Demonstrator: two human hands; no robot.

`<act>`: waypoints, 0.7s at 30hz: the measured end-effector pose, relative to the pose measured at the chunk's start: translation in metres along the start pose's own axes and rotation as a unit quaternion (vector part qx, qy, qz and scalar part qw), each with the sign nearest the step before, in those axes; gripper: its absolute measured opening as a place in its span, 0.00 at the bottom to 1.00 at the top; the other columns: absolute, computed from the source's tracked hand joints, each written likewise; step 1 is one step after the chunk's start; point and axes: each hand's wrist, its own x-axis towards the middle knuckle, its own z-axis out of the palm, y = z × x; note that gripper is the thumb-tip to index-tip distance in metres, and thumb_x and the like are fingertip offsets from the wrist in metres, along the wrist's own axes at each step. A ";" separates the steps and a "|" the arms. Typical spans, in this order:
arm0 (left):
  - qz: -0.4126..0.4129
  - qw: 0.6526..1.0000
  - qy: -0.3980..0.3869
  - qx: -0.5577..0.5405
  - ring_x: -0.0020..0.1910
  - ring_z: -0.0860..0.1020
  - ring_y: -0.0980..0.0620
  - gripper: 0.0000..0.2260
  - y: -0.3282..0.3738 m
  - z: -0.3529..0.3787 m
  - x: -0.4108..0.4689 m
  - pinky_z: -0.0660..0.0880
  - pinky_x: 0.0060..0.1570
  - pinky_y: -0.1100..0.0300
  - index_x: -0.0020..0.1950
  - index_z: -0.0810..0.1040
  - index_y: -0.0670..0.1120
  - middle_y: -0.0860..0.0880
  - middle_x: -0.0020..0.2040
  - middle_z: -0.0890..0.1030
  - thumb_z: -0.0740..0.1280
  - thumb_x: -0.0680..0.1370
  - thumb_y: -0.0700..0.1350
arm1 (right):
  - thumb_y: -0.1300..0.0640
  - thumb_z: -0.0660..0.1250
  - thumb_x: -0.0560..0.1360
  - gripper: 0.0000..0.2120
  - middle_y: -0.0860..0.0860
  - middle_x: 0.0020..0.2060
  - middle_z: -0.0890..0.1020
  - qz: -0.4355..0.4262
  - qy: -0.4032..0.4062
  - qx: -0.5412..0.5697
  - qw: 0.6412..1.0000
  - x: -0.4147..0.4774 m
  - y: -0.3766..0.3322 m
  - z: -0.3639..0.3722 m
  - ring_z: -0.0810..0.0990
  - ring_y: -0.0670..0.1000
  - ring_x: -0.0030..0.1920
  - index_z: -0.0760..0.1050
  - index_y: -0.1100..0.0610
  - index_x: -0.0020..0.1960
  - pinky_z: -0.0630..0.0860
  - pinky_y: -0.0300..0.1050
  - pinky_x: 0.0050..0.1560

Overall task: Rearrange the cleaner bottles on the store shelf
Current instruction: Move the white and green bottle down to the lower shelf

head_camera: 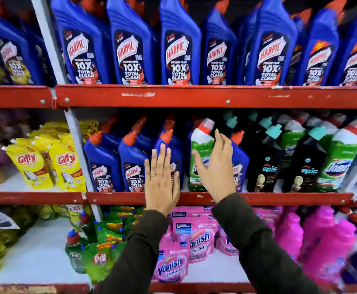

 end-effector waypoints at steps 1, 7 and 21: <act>-0.002 1.000 -0.004 0.008 0.84 0.47 0.46 0.31 -0.006 0.009 -0.003 0.49 0.82 0.42 0.85 0.50 0.42 0.44 0.85 0.52 0.56 0.84 0.48 | 0.48 0.68 0.80 0.37 0.62 0.75 0.64 -0.002 0.015 0.005 1.000 0.004 0.000 0.010 0.64 0.61 0.74 0.57 0.64 0.80 0.63 0.54 0.76; 0.031 0.999 0.000 0.040 0.84 0.40 0.49 0.35 -0.035 0.049 -0.015 0.41 0.83 0.51 0.84 0.39 0.44 0.48 0.85 0.39 0.55 0.84 0.51 | 0.45 0.73 0.75 0.40 0.62 0.70 0.69 0.057 0.049 -0.069 0.995 0.020 -0.002 0.037 0.70 0.63 0.65 0.62 0.65 0.76 0.69 0.55 0.68; 0.063 0.998 0.021 0.011 0.84 0.40 0.49 0.29 -0.035 0.067 -0.016 0.41 0.83 0.52 0.84 0.40 0.42 0.45 0.84 0.38 0.47 0.87 0.51 | 0.44 0.73 0.76 0.32 0.53 0.63 0.76 0.038 0.095 0.024 0.994 0.018 -0.008 0.020 0.76 0.55 0.64 0.67 0.59 0.72 0.77 0.54 0.61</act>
